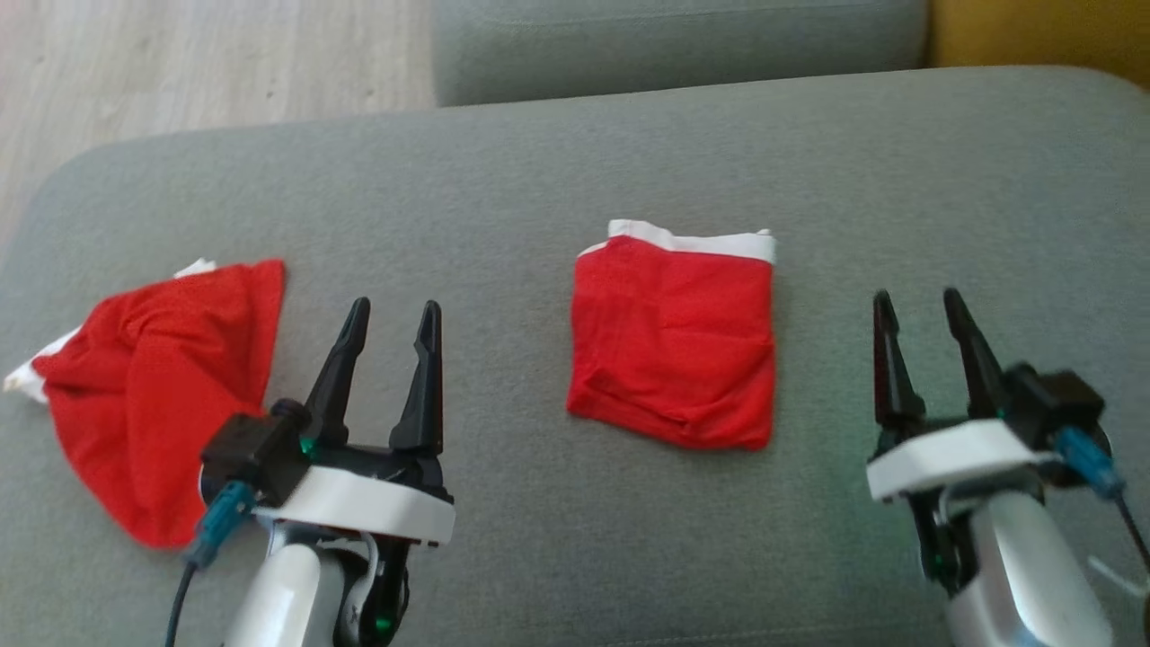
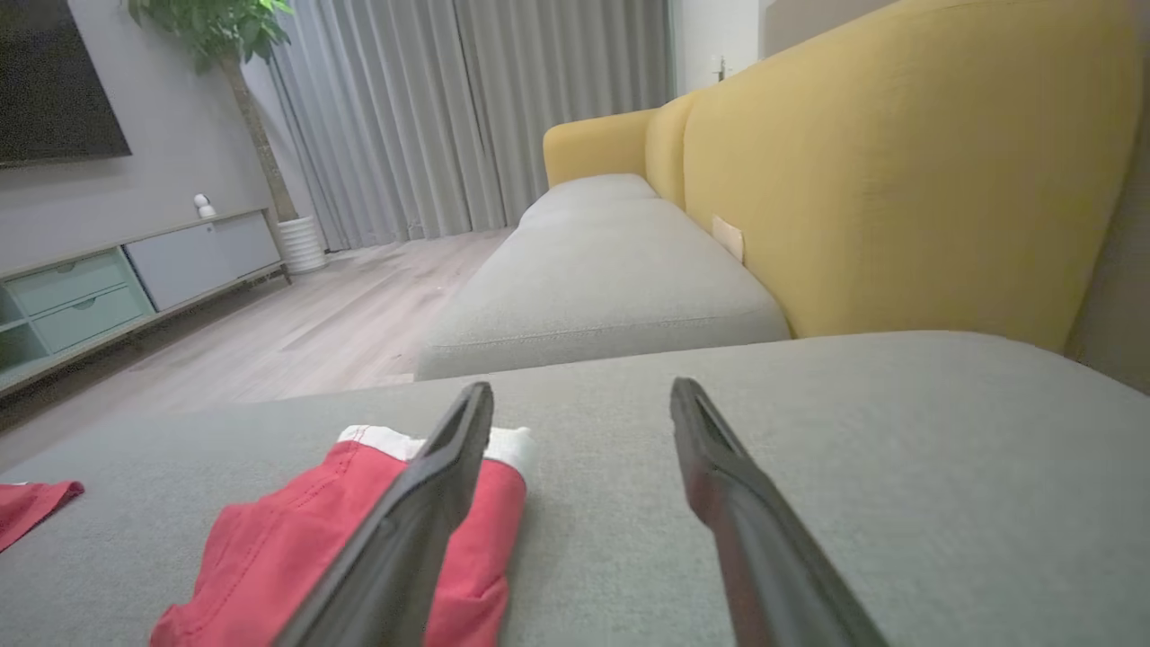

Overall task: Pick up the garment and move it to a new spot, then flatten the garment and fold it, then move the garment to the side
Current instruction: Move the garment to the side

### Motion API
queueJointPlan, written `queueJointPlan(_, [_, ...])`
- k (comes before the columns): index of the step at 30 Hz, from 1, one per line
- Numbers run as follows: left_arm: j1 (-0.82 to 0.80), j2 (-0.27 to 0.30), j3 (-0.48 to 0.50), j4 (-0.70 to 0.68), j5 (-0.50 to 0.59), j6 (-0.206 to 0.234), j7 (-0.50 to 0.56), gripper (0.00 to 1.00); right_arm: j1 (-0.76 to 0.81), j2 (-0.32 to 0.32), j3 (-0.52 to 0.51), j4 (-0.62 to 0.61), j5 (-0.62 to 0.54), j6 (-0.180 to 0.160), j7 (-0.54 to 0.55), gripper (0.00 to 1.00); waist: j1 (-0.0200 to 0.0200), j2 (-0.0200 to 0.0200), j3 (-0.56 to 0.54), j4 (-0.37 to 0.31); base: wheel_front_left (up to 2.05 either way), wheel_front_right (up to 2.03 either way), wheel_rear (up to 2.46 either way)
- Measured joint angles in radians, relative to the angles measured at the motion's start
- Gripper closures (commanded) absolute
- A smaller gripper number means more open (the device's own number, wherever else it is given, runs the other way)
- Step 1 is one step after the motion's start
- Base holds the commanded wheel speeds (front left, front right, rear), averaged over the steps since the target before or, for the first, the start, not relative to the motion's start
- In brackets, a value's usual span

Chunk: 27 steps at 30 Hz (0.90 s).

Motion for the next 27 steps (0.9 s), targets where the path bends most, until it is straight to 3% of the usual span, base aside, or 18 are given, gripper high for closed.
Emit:
queueJointPlan(12, [0.041,0.0,0.003,0.009,0.017,0.0,0.0,0.0,0.09,0.002,-0.002,-0.057,0.016,0.0,0.0,0.0,0.0,0.0,-0.023,-0.048,0.0,0.0,0.0])
queueJointPlan(21, [0.038,0.0,0.001,0.007,0.017,0.0,0.0,0.0,0.089,0.003,-0.006,-0.057,0.023,0.0,0.002,0.0,0.0,0.0,-0.002,-0.036,0.0,0.0,0.0])
queueJointPlan(27, [0.025,0.0,-0.008,0.007,0.017,-0.009,0.0,0.0,0.073,0.003,0.001,-0.01,-0.029,0.0,0.075,0.0,0.0,0.0,0.035,-0.004,0.0,0.0,0.0])
